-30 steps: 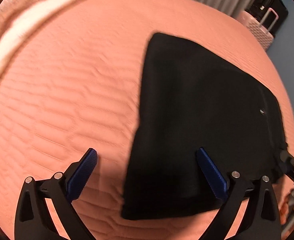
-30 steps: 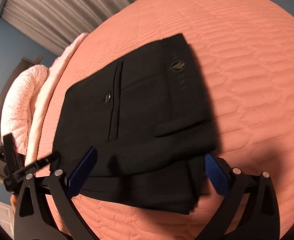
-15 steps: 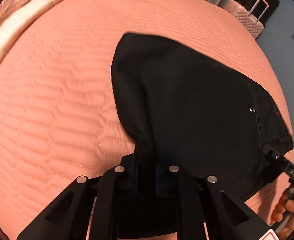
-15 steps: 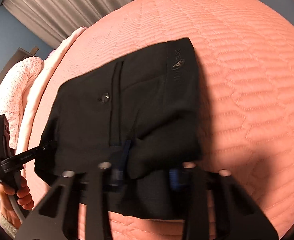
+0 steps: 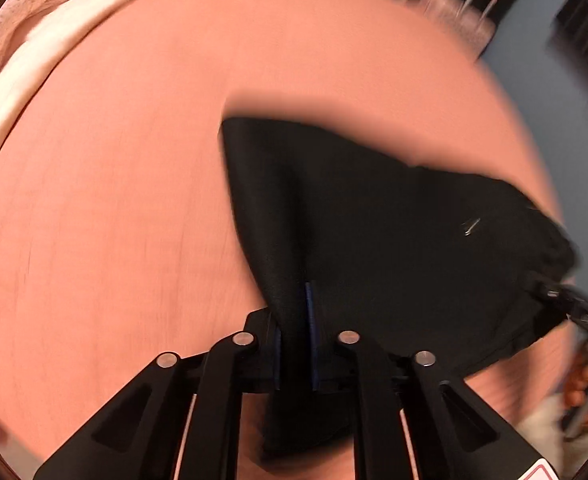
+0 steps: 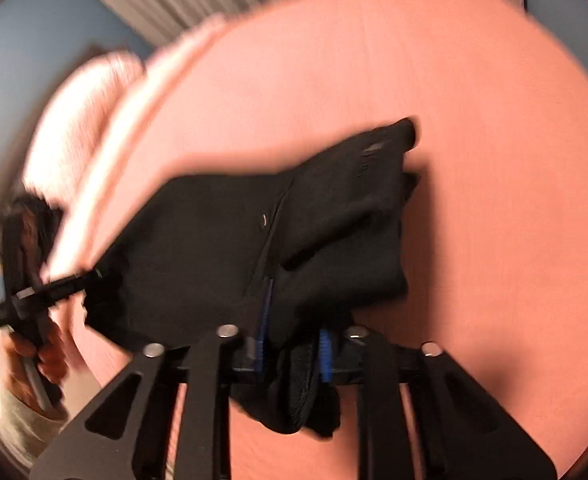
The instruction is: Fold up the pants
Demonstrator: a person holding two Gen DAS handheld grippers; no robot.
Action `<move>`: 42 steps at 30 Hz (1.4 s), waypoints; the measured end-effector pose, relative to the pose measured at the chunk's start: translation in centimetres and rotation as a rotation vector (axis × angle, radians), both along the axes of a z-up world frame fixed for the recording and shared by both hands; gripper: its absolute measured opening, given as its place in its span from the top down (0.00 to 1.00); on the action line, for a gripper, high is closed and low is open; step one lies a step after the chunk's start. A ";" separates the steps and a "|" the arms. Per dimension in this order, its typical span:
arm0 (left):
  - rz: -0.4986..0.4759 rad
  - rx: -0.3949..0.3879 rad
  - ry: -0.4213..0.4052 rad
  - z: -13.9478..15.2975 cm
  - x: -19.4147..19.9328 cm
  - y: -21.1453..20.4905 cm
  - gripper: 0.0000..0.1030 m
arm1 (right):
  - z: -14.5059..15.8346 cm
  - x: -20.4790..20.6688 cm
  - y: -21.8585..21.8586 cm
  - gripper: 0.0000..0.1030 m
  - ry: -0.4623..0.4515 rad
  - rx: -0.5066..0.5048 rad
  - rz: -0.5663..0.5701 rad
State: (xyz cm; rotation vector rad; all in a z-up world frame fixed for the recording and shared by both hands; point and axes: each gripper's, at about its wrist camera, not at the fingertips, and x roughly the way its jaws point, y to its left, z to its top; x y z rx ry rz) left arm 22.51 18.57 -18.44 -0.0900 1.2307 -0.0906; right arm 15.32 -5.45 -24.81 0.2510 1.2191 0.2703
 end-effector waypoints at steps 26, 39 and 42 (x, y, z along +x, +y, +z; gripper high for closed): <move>0.055 0.181 -0.070 1.2 -4.1 -3.1 0.26 | 3.8 -4.1 -3.8 0.55 -0.095 0.035 -0.203; 0.016 0.257 -0.052 0.5 -5.9 -5.0 0.26 | 5.2 -3.8 -0.3 0.97 -0.090 -0.118 -0.019; 0.016 0.254 -0.042 0.5 -5.9 -4.7 0.26 | 3.1 -4.9 -2.6 0.96 -0.036 -0.127 -0.155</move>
